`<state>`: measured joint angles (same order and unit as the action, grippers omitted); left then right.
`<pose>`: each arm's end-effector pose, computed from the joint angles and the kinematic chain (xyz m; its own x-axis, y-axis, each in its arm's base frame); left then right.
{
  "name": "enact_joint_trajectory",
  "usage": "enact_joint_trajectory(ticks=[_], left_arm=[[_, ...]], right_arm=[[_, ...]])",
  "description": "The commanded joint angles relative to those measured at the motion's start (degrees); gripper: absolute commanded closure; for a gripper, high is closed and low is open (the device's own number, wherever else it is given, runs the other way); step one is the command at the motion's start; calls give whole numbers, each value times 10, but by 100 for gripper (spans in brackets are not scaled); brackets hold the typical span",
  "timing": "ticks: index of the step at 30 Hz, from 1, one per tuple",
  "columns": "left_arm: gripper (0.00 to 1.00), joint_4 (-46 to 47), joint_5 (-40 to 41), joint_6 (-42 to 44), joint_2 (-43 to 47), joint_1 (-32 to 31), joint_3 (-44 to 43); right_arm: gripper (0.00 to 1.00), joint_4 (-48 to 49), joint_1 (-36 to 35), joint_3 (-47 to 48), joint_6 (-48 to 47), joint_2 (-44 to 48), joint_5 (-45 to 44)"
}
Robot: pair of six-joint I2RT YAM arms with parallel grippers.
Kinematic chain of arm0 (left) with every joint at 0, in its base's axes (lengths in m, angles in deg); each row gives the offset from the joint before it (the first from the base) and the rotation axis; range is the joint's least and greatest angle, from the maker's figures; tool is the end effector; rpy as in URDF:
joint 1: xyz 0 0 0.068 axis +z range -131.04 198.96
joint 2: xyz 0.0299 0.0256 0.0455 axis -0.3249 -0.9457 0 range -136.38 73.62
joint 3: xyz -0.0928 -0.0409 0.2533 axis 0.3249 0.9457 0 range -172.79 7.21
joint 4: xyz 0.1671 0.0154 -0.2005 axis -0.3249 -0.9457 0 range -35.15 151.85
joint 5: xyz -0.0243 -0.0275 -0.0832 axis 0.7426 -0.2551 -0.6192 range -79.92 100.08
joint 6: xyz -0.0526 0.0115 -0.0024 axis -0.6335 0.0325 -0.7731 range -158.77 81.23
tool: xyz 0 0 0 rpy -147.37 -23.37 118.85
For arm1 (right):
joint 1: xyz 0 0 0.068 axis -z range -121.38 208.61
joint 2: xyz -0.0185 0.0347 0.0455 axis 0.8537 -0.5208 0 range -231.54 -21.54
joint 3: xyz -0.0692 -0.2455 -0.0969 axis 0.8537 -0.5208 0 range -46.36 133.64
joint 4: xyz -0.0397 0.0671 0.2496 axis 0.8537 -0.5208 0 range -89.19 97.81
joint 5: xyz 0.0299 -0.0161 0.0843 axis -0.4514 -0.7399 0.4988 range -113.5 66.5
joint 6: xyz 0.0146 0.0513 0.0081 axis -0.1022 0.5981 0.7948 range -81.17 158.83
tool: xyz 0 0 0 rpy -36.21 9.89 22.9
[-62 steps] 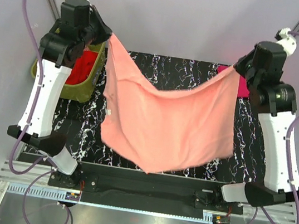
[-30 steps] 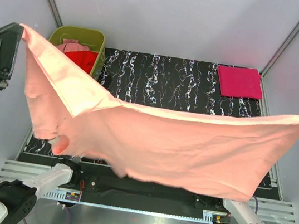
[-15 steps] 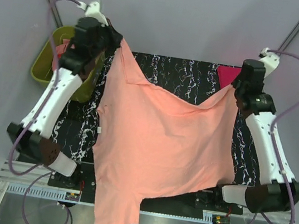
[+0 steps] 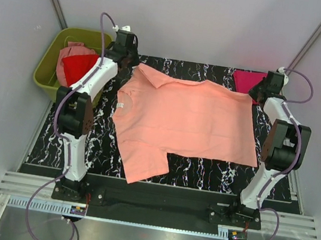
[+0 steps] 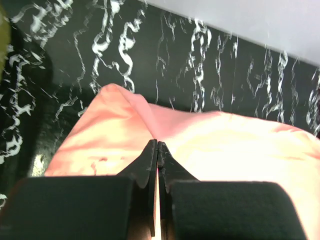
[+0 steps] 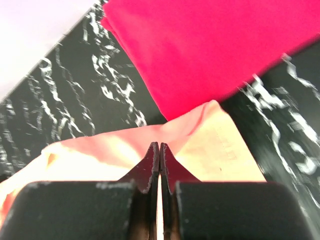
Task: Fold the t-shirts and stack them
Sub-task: Flatten the tshirt out, then fold the tshirt
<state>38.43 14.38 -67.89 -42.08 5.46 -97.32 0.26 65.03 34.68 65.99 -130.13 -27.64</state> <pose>0.4640 -0.1086 0.3007 -0.5663 -0.3631 -0.7399 -0.1176 0.9241 -0.3635 0.4357 -0.0515 0.2406 -0.4309 0.5065 -0.7469 0.4122 0.8467 0.3364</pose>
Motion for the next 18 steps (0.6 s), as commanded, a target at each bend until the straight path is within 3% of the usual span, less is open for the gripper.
enact_joint_trajectory(ticks=[1, 11, 18], left_arm=[[100, 1, 13, -28, -1, 16, -76], [100, -58, -17, -69, -4, 33, -81], [100, -94, -37, -82, 21, 45, -67]], right_arm=[[100, 65, 18, 75, 22, -33, 113], [100, 44, 57, 180, 9, -134, 186], [100, 16, 81, 176, -11, -132, 184]])
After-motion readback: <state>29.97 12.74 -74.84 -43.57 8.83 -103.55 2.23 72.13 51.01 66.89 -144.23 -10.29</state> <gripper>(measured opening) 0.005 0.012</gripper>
